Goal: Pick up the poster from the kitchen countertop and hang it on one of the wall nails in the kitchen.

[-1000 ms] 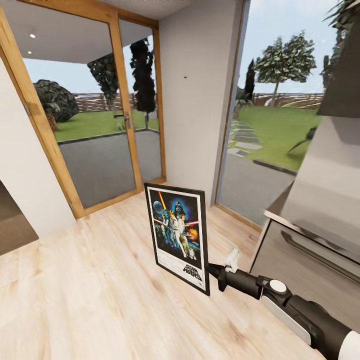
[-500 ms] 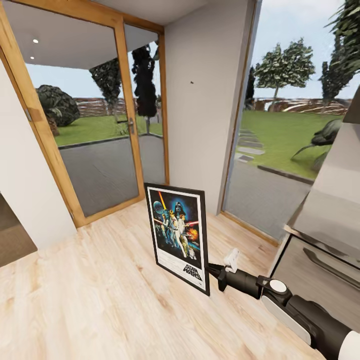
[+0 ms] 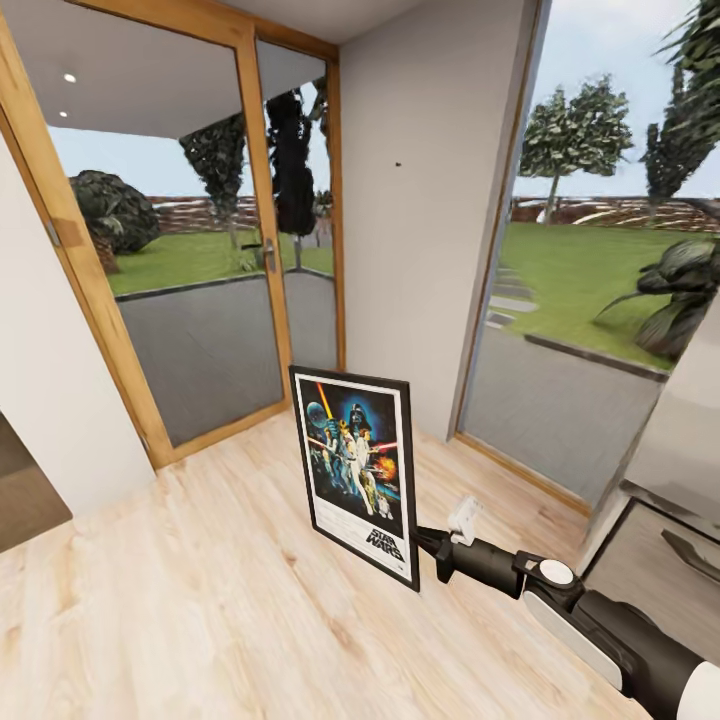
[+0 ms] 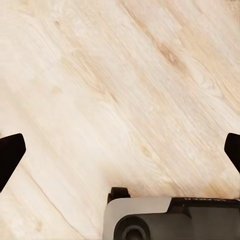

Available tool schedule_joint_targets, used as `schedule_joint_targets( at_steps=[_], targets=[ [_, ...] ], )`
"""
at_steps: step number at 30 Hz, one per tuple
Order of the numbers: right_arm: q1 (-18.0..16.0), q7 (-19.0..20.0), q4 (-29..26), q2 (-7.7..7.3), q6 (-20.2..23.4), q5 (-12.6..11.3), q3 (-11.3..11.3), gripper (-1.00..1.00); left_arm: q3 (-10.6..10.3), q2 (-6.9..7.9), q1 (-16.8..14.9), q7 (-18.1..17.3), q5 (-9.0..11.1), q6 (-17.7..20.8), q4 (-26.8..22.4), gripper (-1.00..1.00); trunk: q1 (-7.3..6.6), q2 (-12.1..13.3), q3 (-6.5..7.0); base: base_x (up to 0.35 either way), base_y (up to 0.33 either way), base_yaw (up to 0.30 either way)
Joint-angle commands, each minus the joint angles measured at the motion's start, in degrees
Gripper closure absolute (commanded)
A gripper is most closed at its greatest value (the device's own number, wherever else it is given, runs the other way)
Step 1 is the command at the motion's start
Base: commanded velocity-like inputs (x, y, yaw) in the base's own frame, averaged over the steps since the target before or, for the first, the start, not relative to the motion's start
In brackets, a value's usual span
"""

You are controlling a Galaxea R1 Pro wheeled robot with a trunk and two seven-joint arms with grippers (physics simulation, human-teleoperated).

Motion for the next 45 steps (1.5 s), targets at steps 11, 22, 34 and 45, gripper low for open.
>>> schedule_joint_targets(
  at_steps=[11,22,34,45],
  targets=[
    [-0.13,0.18,0.04,-0.01,-0.18,-0.61,0.30,1.00,0.12,-0.02,0.01,-0.27,0.08,0.43,-0.13,-1.00,0.07,-0.12,-0.11,0.289,0.204,0.000],
    [-0.13,0.17,0.13,0.00,-0.18,-0.54,0.33,1.00,0.12,-0.02,0.01,-0.28,0.08,0.43,-0.13,-1.00,0.07,-0.12,-0.11,0.289,0.205,0.000],
    [-0.13,0.17,0.11,0.00,-0.18,-0.57,0.30,1.00,0.12,-0.02,0.01,-0.27,0.08,0.43,-0.13,-1.00,0.07,-0.12,-0.11,0.284,0.231,0.000],
    [-0.13,0.18,0.11,-0.12,-0.27,-0.59,0.25,1.00,0.12,-0.02,0.01,-0.29,0.08,0.43,-0.13,-1.00,0.07,-0.12,-0.11,0.283,0.235,0.000]
  ],
)
